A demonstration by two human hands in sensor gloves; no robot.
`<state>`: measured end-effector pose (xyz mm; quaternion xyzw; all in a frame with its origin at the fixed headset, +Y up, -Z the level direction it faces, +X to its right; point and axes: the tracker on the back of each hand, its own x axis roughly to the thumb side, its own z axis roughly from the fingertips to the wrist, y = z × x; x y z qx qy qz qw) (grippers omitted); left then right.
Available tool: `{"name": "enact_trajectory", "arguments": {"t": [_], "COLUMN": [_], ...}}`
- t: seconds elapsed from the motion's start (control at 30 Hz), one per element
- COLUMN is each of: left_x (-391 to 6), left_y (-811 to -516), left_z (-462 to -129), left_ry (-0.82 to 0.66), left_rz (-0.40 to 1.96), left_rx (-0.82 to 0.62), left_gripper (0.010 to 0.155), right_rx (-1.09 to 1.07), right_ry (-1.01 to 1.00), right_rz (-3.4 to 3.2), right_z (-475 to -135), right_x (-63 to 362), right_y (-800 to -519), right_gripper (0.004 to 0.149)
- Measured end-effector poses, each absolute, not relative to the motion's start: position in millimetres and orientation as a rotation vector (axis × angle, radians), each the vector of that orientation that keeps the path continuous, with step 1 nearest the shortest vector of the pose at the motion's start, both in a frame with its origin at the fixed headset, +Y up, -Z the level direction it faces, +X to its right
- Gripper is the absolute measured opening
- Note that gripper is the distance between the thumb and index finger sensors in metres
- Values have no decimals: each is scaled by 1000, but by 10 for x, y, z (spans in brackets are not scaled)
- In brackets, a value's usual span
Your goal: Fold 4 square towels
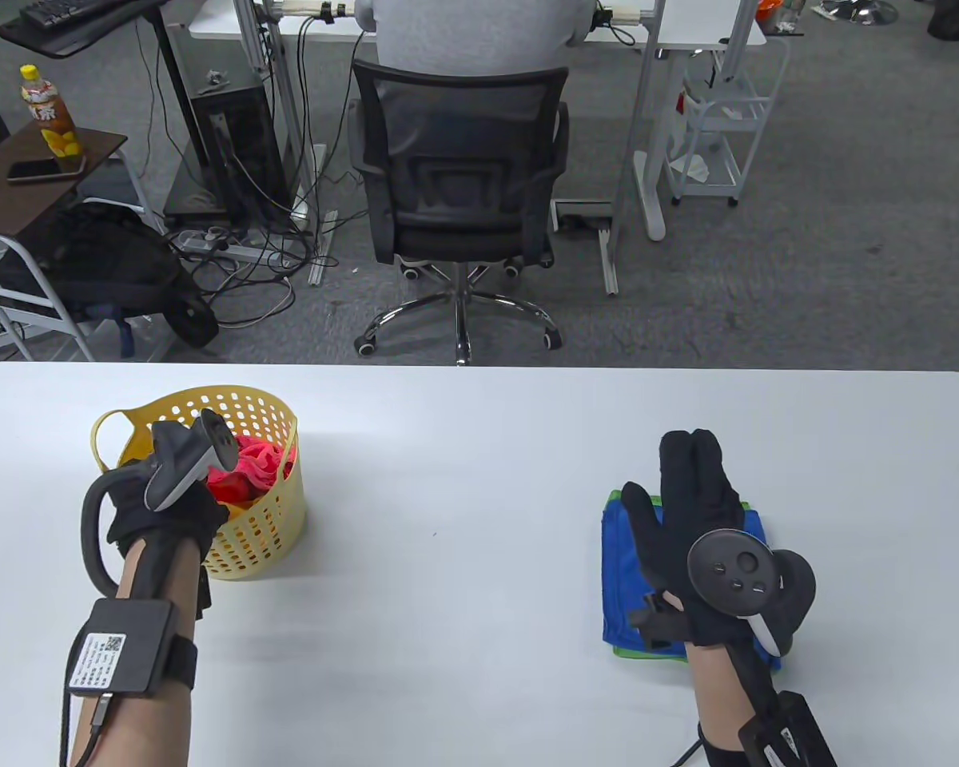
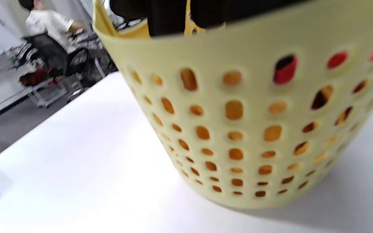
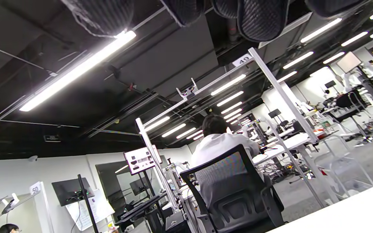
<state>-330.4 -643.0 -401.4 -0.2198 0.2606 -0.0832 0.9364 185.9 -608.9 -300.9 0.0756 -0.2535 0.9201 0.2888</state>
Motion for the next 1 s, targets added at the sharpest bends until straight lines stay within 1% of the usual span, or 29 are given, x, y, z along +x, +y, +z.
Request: {"name": "enact_trajectory", "arguments": {"t": [0.03, 0.1, 0.17, 0.23, 0.3, 0.4, 0.47, 0.5, 0.6, 0.73, 0.87, 0.97, 1.0], "left_x": [-3313, -3306, -3298, -3298, -3316, -3331, -3333, -3328, -3297, -3255, -3158, -3036, -2996], "left_y": [-6483, -6499, -6498, -6506, -6519, -6428, -6296, -6191, -5898, -5468, -4956, -4662, -4605], "left_z": [-4071, -4117, -4148, -4152, -4142, -4102, -4043, -3994, -3849, -3597, -3244, -2977, -2918], "left_ry": [541, 565, 584, 596, 592, 571, 567, 559, 543, 496, 422, 340, 310], "left_rz": [-184, -211, -231, -269, -270, -271, -241, -232, -188, -70, 24, 126, 148], "left_rx": [-517, -523, -531, -514, -515, -429, -315, -231, -76, 126, 359, 506, 534], "left_gripper": [79, 74, 64, 51, 47, 45, 45, 44, 45, 45, 44, 44, 44], "right_rx": [238, 347, 423, 465, 497, 488, 462, 442, 429, 428, 427, 419, 418], "right_ry": [-634, -538, -554, -605, -639, -615, -578, -556, -517, -550, -526, -514, -515], "right_rz": [2434, 2358, 2318, 2323, 2313, 2297, 2312, 2314, 2299, 2297, 2302, 2304, 2301], "right_z": [-3005, -2963, -2888, -2816, -2779, -2806, -2862, -2897, -2927, -2893, -2896, -2903, -2900], "right_x": [1829, 1747, 1663, 1613, 1595, 1609, 1642, 1669, 1717, 1730, 1732, 1748, 1754], "right_y": [-6081, -6040, -5965, -5892, -5850, -5873, -5916, -5939, -5951, -5928, -5960, -5963, -5958], "right_gripper": [73, 73, 73, 73, 73, 73, 74, 74, 74, 74, 74, 74, 74]}}
